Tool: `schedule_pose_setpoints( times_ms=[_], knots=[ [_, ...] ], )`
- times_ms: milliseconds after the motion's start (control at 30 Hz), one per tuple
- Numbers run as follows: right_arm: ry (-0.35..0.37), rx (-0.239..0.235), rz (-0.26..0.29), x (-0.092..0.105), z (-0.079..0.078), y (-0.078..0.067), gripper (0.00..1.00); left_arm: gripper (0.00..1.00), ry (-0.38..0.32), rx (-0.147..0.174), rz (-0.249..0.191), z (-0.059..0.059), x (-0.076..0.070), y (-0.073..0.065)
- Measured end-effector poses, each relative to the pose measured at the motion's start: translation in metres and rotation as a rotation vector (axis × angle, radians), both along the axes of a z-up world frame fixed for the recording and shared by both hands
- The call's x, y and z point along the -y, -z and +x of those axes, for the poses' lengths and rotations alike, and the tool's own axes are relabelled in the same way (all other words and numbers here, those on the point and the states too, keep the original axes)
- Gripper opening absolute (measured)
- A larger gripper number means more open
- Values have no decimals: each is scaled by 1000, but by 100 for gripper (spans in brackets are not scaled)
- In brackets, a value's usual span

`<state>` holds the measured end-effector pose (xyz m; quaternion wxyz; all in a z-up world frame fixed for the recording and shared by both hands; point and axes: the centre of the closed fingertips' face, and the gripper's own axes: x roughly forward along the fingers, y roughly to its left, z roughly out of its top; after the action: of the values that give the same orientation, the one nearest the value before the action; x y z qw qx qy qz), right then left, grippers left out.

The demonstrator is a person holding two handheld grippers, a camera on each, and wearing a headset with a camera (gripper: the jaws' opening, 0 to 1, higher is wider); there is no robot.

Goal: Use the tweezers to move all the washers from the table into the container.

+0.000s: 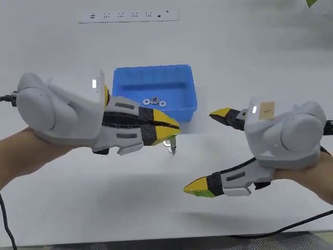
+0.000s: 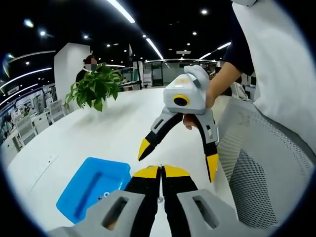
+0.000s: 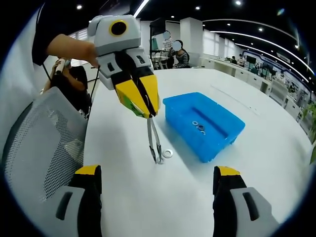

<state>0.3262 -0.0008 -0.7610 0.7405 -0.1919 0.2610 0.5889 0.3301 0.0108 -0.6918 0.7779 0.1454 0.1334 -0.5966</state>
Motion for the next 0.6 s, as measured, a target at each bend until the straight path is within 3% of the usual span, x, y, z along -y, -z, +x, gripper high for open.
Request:
schedule_pose_setpoints(
  times_ms=[100, 167, 300, 600],
  knots=[
    [-36, -20, -5, -4, -6, 3, 79, 4, -4, -16, -6, -2, 1, 0],
    [-57, -33, -2, -8, -10, 4, 76, 5, -5, -15, -4, -3, 2, 0],
    [-115, -15, -20, -15, -13, 7, 68, 5, -9, -18, 2, -6, 2, 0],
    [-133, -17, 23, -33, -2, 5, 47, 5, -22, -26, 2, -7, 1, 1]
  ],
)
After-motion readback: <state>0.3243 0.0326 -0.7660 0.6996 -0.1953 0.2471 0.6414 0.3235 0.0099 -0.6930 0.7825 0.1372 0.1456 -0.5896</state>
